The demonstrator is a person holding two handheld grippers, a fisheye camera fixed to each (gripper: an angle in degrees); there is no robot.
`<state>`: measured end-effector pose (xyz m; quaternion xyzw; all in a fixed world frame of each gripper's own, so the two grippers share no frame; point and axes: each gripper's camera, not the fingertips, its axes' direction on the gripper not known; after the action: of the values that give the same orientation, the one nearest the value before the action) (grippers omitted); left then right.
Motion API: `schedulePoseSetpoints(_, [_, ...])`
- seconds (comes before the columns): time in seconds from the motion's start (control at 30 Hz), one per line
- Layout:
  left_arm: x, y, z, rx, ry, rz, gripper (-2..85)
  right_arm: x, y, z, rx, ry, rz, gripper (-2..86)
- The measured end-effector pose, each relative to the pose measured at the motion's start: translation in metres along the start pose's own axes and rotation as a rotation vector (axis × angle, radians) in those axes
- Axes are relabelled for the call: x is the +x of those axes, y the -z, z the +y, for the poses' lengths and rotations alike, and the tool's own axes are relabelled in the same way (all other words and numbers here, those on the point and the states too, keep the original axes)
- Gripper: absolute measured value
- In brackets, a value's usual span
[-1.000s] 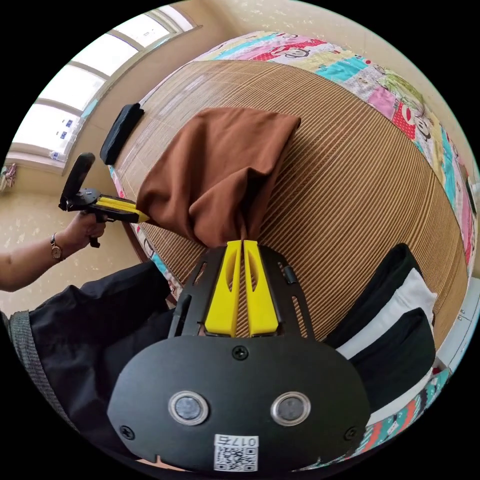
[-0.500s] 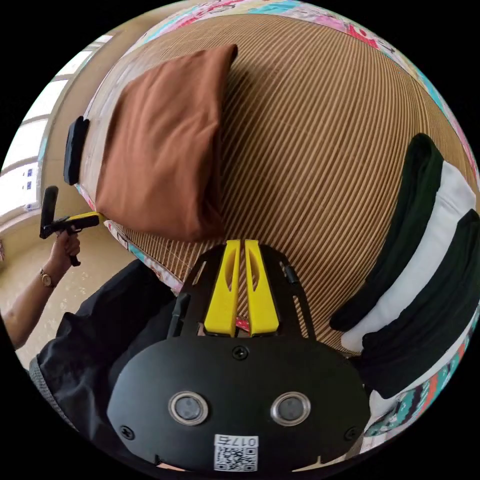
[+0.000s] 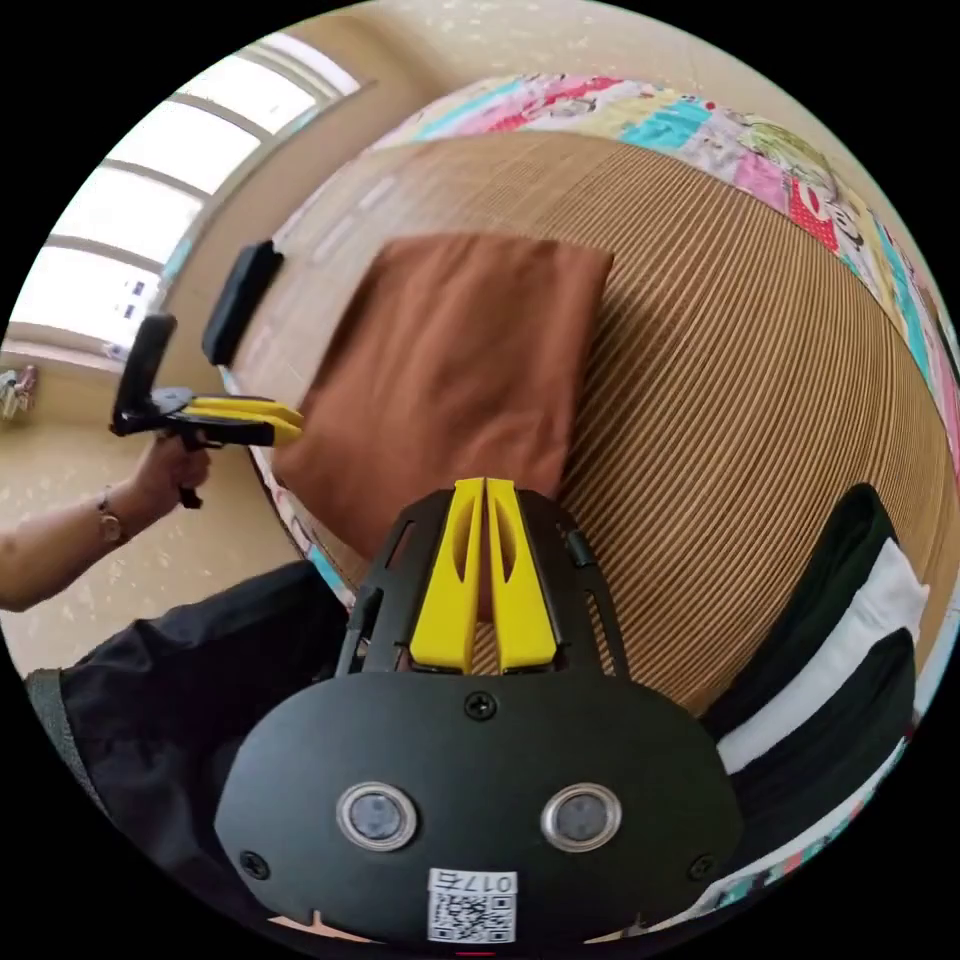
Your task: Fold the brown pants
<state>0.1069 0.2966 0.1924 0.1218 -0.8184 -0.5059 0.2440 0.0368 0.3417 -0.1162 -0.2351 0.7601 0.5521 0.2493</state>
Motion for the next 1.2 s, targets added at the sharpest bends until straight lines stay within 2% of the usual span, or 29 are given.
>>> schedulePoseSetpoints(0.03, [-0.005, -0.022, 0.003, -0.094, 0.038, -0.154, 1.1, 0.0, -0.038, -0.004, -0.14, 0.018, 0.099, 0.8])
schedulePoseSetpoints(0.07, [-0.007, -0.025, 0.009, -0.085, 0.046, -0.195, 0.6, 0.013, -0.072, -0.002, -0.284, -0.029, 0.224, 0.8])
schedulePoseSetpoints(0.13, [-0.026, -0.019, 0.029, -0.013, 0.164, -0.148, -0.4, 0.049, -0.082, 0.005, -0.351, -0.207, 0.286, 1.1])
schedulePoseSetpoints(0.17, [-0.033, -0.015, 0.033, 0.002, 0.222, -0.11, -0.4, 0.075, -0.061, 0.014, -0.265, -0.352, 0.191, 1.4])
schedulePoseSetpoints(0.2, [-0.045, -0.004, 0.042, 0.058, 0.333, -0.043, -0.3, 0.086, -0.05, 0.02, -0.217, -0.407, 0.137, 1.6])
schedulePoseSetpoints(0.27, [-0.059, 0.019, 0.065, 0.22, 0.447, 0.044, 0.4, 0.117, -0.013, 0.044, -0.004, -0.456, -0.162, 3.0])
schedulePoseSetpoints(0.33, [-0.084, 0.03, 0.086, 0.341, 0.527, 0.217, 6.2, 0.141, -0.005, 0.059, 0.092, -0.479, -0.389, 6.8])
schedulePoseSetpoints(0.4, [-0.107, 0.024, 0.087, 0.349, 0.577, 0.336, 13.1, 0.167, -0.016, 0.064, 0.104, -0.518, -0.563, 15.0])
schedulePoseSetpoints(0.43, [-0.119, 0.019, 0.082, 0.346, 0.598, 0.384, 16.2, 0.181, -0.028, 0.063, 0.079, -0.533, -0.641, 16.4])
schedulePoseSetpoints(0.5, [-0.131, 0.014, 0.069, 0.339, 0.585, 0.412, 17.0, 0.194, -0.045, 0.057, 0.048, -0.521, -0.688, 17.5])
schedulePoseSetpoints(0.67, [-0.13, -0.009, 0.005, 0.192, 0.397, 0.422, 15.5, 0.206, -0.094, 0.029, -0.028, -0.423, -0.758, 15.2])
schedulePoseSetpoints(0.77, [-0.104, -0.01, -0.019, 0.069, 0.272, 0.272, 13.0, 0.183, -0.126, 0.016, -0.073, -0.386, -0.857, 14.1])
schedulePoseSetpoints(0.83, [-0.091, -0.007, -0.021, -0.005, 0.274, 0.213, 11.0, 0.164, -0.129, 0.008, -0.108, -0.365, -0.804, 13.1])
schedulePoseSetpoints(0.9, [-0.092, -0.011, -0.016, -0.088, 0.314, 0.247, 9.7, 0.152, -0.13, 0.01, -0.143, -0.374, -0.796, 11.5])
schedulePoseSetpoints(0.97, [-0.092, -0.016, -0.002, -0.175, 0.33, 0.307, 8.4, 0.144, -0.134, 0.031, -0.193, -0.384, -0.899, 9.4])
schedulePoseSetpoints(1.03, [-0.08, -0.02, 0.023, -0.25, 0.32, 0.443, 7.7, 0.142, -0.124, 0.056, -0.187, -0.403, -0.927, 8.3])
schedulePoseSetpoints(1.1, [-0.056, -0.017, 0.04, -0.254, 0.317, 0.508, 7.6, 0.137, -0.106, 0.08, -0.182, -0.425, -0.94, 7.5])
schedulePoseSetpoints(1.2, [0.006, -0.006, 0.049, -0.24, 0.268, 0.515, 7.3, 0.127, -0.06, 0.105, -0.123, -0.429, -0.999, 6.6])
